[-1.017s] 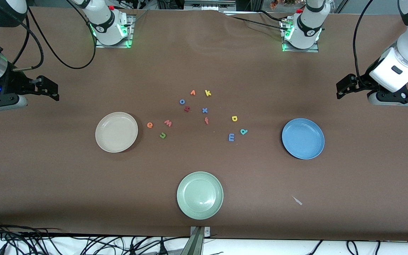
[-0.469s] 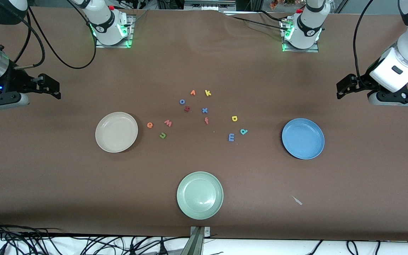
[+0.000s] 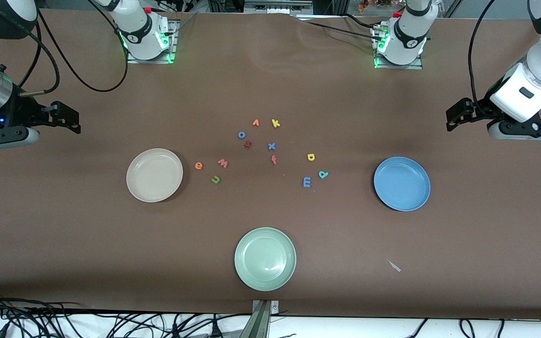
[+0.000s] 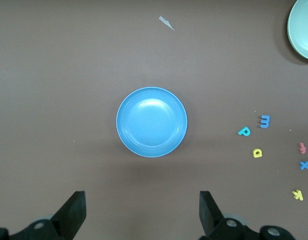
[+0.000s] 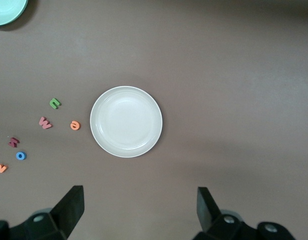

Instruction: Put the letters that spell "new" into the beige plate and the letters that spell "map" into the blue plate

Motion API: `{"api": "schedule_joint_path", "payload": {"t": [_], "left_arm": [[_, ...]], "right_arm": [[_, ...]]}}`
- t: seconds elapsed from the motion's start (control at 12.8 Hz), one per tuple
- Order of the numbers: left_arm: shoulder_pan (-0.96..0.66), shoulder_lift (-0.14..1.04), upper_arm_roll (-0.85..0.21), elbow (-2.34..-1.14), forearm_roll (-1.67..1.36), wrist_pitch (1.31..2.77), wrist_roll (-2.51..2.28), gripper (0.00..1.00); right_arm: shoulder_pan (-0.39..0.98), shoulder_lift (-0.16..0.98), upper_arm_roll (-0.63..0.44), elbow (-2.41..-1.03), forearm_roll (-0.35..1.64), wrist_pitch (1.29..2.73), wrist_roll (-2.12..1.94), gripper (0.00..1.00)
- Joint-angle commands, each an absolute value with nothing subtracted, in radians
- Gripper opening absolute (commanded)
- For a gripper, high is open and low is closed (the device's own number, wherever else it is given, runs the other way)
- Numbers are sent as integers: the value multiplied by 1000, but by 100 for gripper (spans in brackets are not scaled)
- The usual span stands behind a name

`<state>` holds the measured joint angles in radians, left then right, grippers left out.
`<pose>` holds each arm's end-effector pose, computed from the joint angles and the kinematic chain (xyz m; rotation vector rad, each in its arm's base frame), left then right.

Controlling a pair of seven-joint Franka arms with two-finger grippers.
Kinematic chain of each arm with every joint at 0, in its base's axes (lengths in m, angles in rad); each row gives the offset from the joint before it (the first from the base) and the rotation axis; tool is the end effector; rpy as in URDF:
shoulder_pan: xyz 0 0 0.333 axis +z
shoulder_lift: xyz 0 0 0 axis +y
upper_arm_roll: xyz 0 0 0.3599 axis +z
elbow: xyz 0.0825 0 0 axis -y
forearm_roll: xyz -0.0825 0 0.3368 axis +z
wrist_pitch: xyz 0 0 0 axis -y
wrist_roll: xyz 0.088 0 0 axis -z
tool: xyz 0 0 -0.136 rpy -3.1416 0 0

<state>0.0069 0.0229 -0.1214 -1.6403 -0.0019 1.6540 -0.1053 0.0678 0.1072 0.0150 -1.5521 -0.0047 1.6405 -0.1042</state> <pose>0.5170 -0.0589 0.6053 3.1379 -0.0141 -0.0149 0.5469 0.0443 0.5968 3.1248 0.2935 -0.0295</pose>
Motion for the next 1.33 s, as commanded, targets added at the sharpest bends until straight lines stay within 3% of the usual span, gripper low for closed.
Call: {"api": "schedule_joint_path", "payload": {"t": [0.0,1.25], "left_arm": [[15,25,-129,-1628,15,1652,-84,100],[14,23,-133,-1628,17,1624,-84,100]], "right_arm": [[63,109,15,-1542,2,1632,-121,100],[72,130,20,-1543,9,1649,-118,100]]}}
